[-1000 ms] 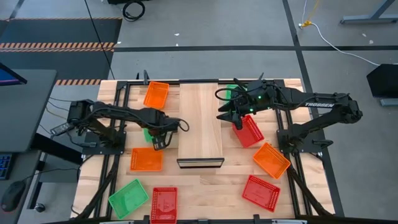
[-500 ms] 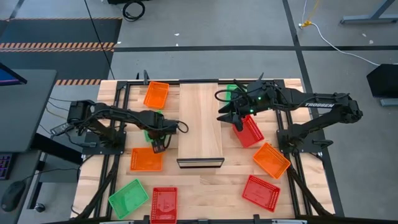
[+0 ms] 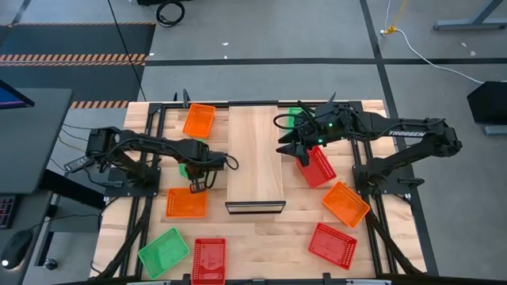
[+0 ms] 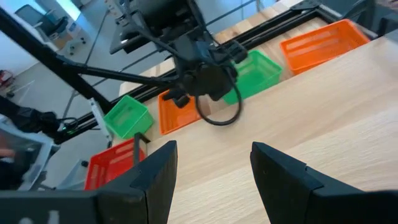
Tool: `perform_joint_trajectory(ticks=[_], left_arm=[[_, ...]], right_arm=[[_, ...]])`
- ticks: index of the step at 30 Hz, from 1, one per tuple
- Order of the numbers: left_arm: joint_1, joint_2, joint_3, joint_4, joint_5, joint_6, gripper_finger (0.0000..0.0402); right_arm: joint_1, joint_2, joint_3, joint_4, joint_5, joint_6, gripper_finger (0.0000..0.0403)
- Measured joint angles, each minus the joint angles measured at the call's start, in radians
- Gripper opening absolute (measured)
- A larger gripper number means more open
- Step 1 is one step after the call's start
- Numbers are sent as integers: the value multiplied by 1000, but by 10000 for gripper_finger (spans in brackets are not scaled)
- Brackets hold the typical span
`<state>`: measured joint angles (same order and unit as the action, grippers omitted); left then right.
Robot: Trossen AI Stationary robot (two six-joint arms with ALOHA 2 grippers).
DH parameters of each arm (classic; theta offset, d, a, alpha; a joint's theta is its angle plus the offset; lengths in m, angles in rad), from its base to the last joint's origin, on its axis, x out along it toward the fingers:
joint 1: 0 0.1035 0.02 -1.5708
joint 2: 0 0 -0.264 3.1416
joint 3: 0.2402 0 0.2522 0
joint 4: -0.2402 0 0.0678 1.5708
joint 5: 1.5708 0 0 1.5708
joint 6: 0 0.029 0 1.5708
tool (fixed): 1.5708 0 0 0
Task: Stack baskets on shelf by color
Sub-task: Put the top left green bin on the shelf
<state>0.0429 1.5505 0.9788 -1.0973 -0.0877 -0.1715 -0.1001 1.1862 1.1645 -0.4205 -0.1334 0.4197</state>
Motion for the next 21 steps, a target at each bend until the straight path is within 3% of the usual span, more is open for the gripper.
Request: perform_joint_trajectory(ticks=[8, 15, 18, 21], left_arm=[[-1, -62, 252, -173, 1, 12, 13], [0, -68, 502, -367, -87, 80, 13], [-2, -67, 596, -382, -94, 178, 13], [-18, -68, 678, -346, -100, 372, 13]], right_arm=[[-8, 0, 0, 2, 9, -3, 209], [-8, -5, 0, 39, 8, 8, 209], [-8, -20, 0, 89, 9, 21, 209], [-15, -36, 0, 136, 22, 22, 209]])
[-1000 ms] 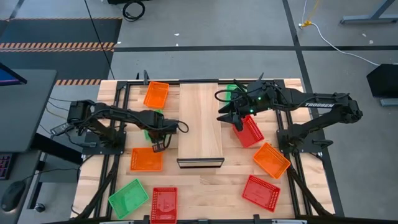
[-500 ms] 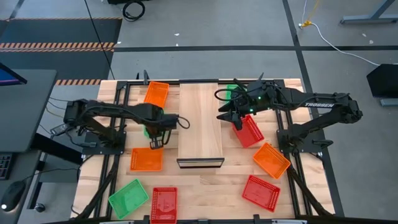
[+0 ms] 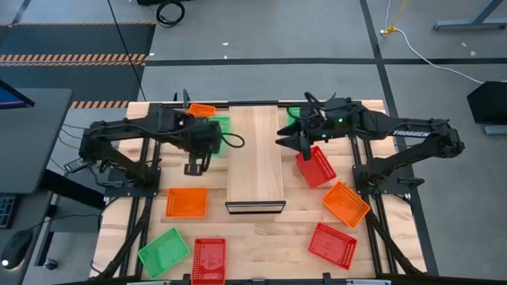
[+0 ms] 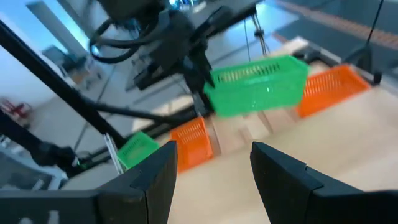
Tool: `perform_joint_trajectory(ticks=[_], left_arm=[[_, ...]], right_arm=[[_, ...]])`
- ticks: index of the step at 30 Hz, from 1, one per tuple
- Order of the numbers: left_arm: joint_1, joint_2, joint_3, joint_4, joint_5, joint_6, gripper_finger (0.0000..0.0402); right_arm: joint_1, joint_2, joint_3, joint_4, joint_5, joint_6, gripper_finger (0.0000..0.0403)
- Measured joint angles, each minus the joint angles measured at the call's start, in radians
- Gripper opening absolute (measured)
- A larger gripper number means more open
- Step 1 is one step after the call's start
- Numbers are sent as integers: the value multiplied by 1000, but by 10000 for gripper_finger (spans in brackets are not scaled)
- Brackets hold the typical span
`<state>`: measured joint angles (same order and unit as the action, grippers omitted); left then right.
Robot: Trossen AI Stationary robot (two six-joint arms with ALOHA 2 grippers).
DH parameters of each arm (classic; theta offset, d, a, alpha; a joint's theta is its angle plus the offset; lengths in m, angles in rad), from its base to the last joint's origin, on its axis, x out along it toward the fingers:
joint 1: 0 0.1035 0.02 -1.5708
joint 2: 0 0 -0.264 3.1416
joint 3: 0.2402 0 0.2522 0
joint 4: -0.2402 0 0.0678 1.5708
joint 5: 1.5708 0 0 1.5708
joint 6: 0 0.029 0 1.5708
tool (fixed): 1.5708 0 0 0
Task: Stack baskets on shelf by color
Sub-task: Put the top left green bin on the shelf
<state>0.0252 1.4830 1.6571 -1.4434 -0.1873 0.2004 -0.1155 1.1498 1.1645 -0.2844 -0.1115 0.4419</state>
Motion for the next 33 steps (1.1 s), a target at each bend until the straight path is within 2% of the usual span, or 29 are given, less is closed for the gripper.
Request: perform_joint_trajectory(ticks=[5, 8, 12, 18, 24, 33], left_arm=[[-4, 0, 38, 115, -1, 386, 13], [17, 12, 39, 129, 13, 514, 13], [53, 49, 39, 139, 84, 672, 16], [81, 113, 38, 213, 139, 964, 20], [79, 157, 38, 280, 140, 1025, 23], [66, 175, 37, 337, 139, 1025, 81]], right_arm=[[-23, -37, 0, 3, 33, 1, 209], [-28, -69, 0, -11, 33, 10, 209], [-28, -107, 0, -59, 32, 31, 209], [4, -112, 0, -218, 21, 3, 209], [52, -95, 0, -313, 41, -21, 209], [53, -63, 0, -330, 175, -40, 209]])
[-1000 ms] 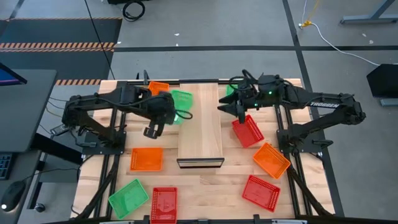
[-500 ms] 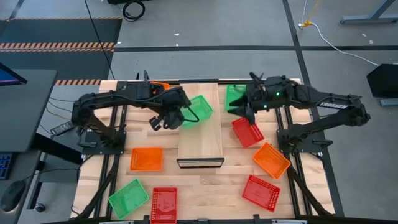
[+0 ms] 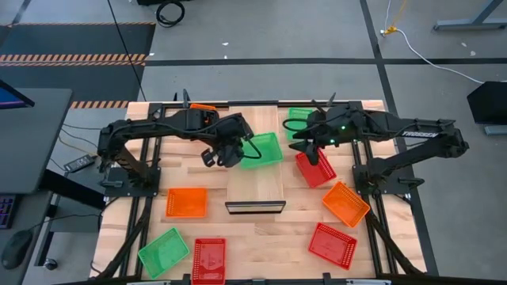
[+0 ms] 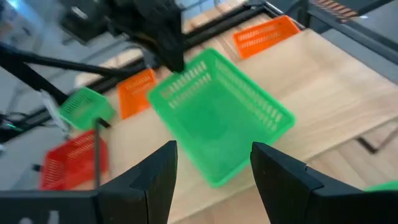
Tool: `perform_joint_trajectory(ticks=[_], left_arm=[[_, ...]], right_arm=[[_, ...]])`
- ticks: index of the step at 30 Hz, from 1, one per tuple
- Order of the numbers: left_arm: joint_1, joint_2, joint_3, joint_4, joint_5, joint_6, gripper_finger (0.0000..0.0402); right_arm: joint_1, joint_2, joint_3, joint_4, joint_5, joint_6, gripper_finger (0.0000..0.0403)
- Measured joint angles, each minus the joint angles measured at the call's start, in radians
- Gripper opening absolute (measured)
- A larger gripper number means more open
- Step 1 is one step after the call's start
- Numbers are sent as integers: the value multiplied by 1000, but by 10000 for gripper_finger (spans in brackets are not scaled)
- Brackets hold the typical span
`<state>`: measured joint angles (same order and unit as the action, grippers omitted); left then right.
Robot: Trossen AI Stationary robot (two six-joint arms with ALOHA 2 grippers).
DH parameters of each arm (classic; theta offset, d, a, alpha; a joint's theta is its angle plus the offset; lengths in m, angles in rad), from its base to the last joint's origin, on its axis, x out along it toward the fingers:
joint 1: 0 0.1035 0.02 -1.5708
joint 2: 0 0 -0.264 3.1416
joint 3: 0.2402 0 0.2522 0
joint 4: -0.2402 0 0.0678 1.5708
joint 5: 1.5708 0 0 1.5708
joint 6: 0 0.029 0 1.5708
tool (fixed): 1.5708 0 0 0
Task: Stack baskets on shelf by color
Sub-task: Put the top left green bin on the shelf
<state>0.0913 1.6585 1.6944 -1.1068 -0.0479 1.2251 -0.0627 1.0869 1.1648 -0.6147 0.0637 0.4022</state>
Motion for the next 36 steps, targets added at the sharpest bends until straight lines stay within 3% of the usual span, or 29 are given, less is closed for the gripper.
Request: perform_joint_trajectory(ticks=[6, 15, 20, 26, 28, 32, 36], left_arm=[[0, 0, 0, 27, -4, -73, 110], [-13, -53, 0, 8, -199, -421, 135], [-60, -126, 1, 9, -190, -778, 140], [-85, -150, 1, 32, -189, -1304, 131], [-83, -150, 1, 45, -168, -1462, 128], [-88, -149, 1, 109, -77, -1533, 126], [-112, -148, 1, 129, -66, -1562, 126]], right_arm=[[0, 66, 0, -3, -9, -39, 209], [2, 84, -1, -48, -33, -39, 209], [52, 72, -1, -41, -188, -123, 202], [89, 101, -1, -22, -67, -139, 190], [89, 121, -1, 17, -71, -160, 190], [104, 178, -1, 57, -126, -217, 189], [118, 243, -1, 63, -131, -222, 189]])
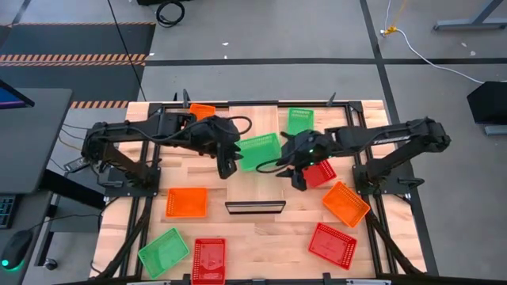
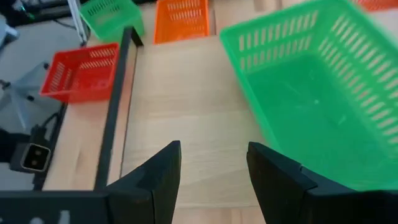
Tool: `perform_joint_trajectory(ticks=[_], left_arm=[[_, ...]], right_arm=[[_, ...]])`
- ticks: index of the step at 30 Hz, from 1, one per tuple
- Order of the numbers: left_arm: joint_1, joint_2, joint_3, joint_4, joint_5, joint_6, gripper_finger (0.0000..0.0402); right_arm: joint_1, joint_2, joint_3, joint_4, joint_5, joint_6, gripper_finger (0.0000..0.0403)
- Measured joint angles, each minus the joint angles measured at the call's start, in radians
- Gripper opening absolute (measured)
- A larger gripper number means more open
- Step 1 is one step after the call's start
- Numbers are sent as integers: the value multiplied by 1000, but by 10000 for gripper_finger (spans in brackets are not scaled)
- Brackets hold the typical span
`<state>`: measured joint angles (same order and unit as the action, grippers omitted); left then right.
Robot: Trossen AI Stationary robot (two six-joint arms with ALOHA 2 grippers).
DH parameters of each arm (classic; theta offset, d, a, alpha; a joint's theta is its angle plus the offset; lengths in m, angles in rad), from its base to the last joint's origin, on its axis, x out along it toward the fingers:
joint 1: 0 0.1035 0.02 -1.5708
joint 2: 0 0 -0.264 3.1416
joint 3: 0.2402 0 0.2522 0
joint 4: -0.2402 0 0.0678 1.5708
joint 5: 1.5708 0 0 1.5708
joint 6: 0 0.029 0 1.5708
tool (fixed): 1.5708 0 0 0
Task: Stack baskets on shelf by color
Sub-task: Put the top left green bin on the shelf
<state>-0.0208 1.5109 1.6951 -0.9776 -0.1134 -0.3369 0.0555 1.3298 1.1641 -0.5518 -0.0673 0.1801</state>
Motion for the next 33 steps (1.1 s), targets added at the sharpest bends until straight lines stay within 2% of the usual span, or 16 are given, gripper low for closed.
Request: perform_joint_trajectory(ticks=[4, 11, 20, 27, 33], left_arm=[[-19, 13, 0, -11, 0, -70, 126], [-54, 24, 0, -16, 0, -85, 126], [-68, 21, 0, -39, -1, -126, 125], [-69, -13, 0, -61, -6, -150, 125], [-68, -21, 0, -66, -17, -150, 125]], right_arm=[[23, 51, 0, 57, -10, 0, 188], [62, 104, 0, 176, -10, 0, 171], [62, 208, 0, 181, -7, 10, 165], [22, 202, 0, 179, 55, -12, 164], [-32, 198, 0, 186, 50, -74, 164]])
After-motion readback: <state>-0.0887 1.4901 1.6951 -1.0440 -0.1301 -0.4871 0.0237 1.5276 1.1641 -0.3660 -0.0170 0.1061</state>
